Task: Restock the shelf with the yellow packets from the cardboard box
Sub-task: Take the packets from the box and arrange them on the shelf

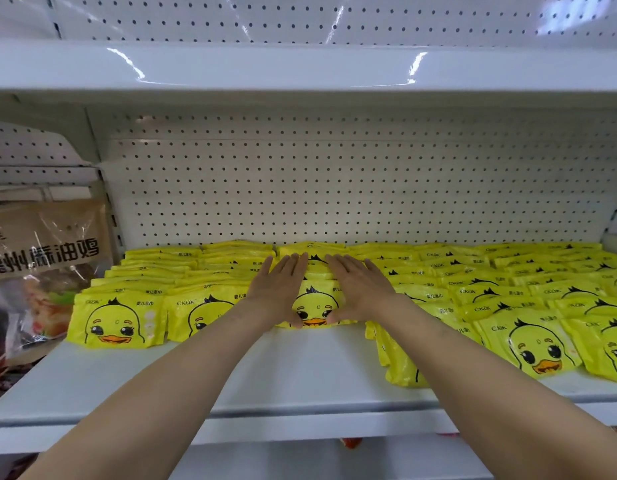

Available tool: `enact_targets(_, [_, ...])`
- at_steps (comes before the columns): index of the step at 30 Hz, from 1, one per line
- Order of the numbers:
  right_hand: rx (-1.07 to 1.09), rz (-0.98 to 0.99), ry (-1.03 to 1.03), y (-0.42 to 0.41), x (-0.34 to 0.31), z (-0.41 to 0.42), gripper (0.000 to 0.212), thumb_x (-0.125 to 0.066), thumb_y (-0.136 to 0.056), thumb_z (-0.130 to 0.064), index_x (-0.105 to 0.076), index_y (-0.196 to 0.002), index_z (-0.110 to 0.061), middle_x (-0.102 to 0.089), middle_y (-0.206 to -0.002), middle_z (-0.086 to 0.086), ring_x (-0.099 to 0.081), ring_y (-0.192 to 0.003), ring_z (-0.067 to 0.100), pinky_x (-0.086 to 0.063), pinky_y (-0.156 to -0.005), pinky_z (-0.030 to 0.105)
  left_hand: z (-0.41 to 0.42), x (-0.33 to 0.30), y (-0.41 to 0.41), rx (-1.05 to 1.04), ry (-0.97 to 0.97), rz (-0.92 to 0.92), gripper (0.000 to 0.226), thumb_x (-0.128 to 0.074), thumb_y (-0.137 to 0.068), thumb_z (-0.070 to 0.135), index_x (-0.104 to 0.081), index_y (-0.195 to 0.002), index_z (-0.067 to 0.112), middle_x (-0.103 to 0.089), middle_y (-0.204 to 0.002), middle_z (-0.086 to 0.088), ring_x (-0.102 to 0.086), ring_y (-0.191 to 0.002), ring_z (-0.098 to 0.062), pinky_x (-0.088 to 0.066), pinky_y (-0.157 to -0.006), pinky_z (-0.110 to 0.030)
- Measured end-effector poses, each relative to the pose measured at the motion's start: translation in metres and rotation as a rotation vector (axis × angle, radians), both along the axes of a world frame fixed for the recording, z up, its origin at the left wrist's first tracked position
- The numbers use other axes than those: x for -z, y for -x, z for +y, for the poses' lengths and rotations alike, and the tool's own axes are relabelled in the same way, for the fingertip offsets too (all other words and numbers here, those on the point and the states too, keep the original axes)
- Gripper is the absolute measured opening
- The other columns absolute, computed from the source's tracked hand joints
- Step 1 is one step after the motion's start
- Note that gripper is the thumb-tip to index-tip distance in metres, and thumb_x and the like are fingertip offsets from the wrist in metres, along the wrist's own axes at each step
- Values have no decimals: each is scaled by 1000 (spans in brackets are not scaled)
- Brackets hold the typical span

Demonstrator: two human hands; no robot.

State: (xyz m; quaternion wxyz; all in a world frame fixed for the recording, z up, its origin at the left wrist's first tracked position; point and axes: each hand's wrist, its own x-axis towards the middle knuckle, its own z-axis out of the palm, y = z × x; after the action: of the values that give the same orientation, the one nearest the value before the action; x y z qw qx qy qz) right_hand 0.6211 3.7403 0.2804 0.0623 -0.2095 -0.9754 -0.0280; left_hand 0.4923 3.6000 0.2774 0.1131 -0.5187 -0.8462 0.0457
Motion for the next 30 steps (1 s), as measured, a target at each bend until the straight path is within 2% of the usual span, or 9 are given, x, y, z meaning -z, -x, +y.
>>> enact_targets(5, [37,120,100,-40,-28,5,118,-77,-71,-61,-6,-158,-26,-14,-165,-1,-11,-152,19,-16,-122,43,0,-12,-7,2,-9,-12,141,-77,-64,65,20,-152,10,9,-163,-10,9,-150,-25,3,-121,-48])
enact_targets(8, [104,140,135,-72,-43,15,113,-77,-72,-61,-10,-158,-32,-16,-164,-6,-15,-151,19,-22,-121,39,15,-22,-33,103,-52,-92,137,-71,-66,72,14,-154,9,7,-164,-8,8,-151,-20,2,-122,-47])
enact_targets(12, [157,-8,192,-114,-52,29,111,-78,-70,-62,-16,-157,-33,-18,-164,-7,-18,-150,17,-24,-119,34,36,-28,-91,238,36,-276,134,-69,-65,75,9,-155,11,4,-164,-6,5,-151,-18,-1,-122,-45])
enact_targets(15, [141,-119,181,-139,-48,38,113,-78,-70,-62,-13,-157,-32,-11,-165,-6,-14,-151,17,-20,-121,33,51,-29,-131,271,161,-291,135,-70,-65,74,10,-155,12,4,-164,-6,3,-151,-20,-3,-122,-44])
enact_targets(22, [3,-301,221,-177,-30,54,129,-81,-67,-61,2,-159,-23,7,-166,-3,4,-152,13,-9,-124,33,77,-22,-181,127,348,-224,145,-75,-61,71,20,-152,11,16,-162,-7,12,-150,-23,0,-122,-48])
enact_targets(25, [-60,-311,158,-180,-20,60,131,-81,-67,-61,4,-158,-22,8,-166,-2,5,-153,15,-9,-124,37,83,-15,-186,35,346,-202,147,-79,-60,66,23,-151,11,21,-161,-8,15,-149,-23,2,-121,-51])
enact_targets(30, [-140,-215,110,-174,-5,74,131,-81,-66,-62,4,-158,-24,7,-166,-1,8,-153,15,-3,-124,44,84,-10,-183,-51,259,-185,152,-82,-54,67,23,-151,13,19,-162,-6,14,-150,-22,-1,-121,-51])
